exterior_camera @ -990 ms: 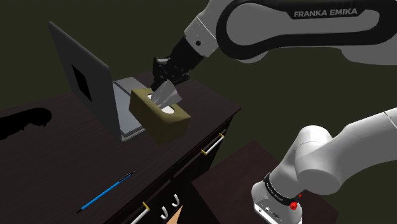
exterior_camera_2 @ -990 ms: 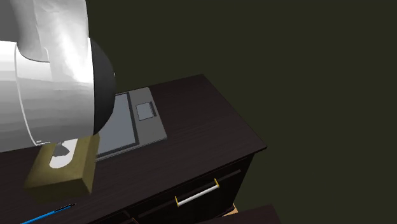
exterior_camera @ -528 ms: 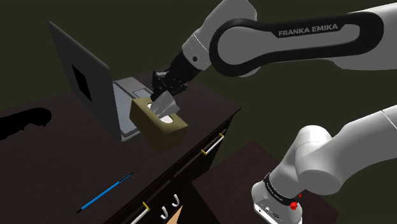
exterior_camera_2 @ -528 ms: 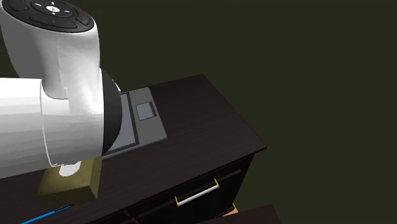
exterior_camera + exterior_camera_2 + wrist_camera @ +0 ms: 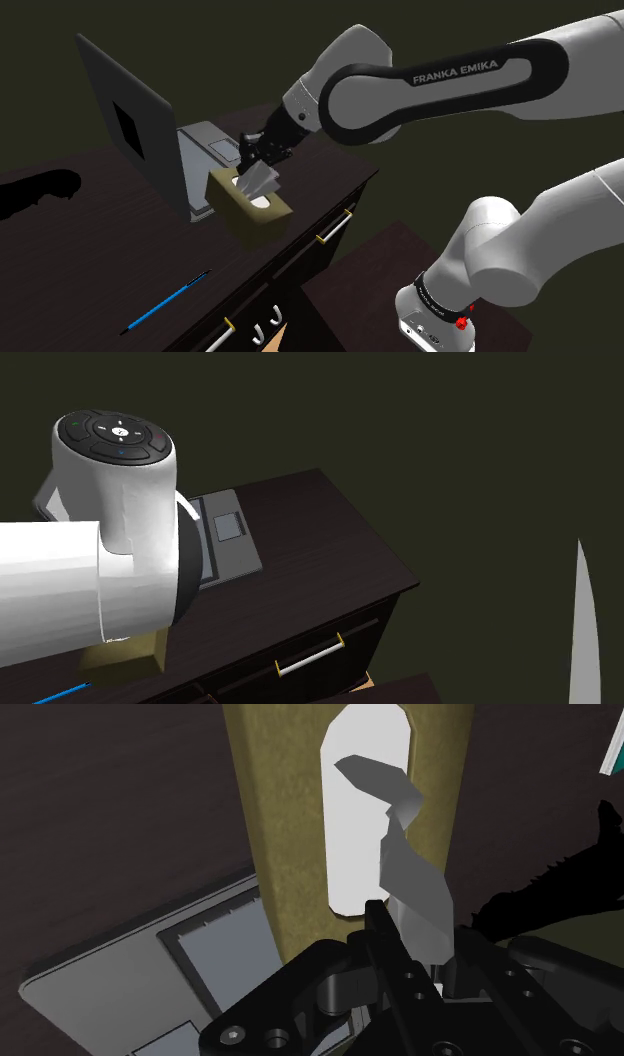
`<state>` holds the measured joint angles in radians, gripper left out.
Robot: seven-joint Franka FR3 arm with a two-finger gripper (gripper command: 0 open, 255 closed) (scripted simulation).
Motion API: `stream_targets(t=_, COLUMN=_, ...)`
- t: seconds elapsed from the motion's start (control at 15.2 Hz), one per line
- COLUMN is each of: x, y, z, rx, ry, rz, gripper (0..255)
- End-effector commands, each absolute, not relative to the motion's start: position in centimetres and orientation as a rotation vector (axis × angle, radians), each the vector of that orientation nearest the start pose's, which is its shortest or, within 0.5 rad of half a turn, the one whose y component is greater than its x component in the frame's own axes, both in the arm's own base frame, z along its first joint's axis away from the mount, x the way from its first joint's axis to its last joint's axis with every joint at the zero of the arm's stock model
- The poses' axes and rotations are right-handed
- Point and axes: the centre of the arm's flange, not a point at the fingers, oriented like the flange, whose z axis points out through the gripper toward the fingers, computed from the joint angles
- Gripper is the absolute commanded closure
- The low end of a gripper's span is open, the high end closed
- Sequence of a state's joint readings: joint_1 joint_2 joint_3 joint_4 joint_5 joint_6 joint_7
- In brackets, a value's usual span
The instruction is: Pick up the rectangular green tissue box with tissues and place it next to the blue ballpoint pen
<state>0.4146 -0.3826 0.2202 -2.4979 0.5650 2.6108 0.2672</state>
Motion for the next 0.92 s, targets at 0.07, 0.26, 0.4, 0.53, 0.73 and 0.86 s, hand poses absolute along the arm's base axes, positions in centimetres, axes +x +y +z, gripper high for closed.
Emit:
stream_targets(t=0.07, x=37.3, y=26.6, z=45.5, rx=-2.615, ry=0.061, rz=-0.408, gripper=255)
stream_targets(t=0.26, x=37.3, y=26.6, z=43.9, rx=-2.615, ry=0.061, rz=-0.408, gripper=255)
stream_targets(t=0.4, x=37.3, y=26.6, z=42.8, rx=-2.615, ry=0.061, rz=-0.408, gripper=255)
stream_targets(t=0.53, x=37.3, y=26.6, z=41.8, rx=-2.615, ry=0.061, rz=-0.408, gripper=255)
stream_targets(t=0.73, x=37.3, y=26.6, z=40.2, rx=-2.615, ry=0.061, rz=-0.408, gripper=255)
stream_targets(t=0.86, x=37.3, y=26.6, z=39.1, rx=-2.615, ry=0.061, rz=-0.408, gripper=255)
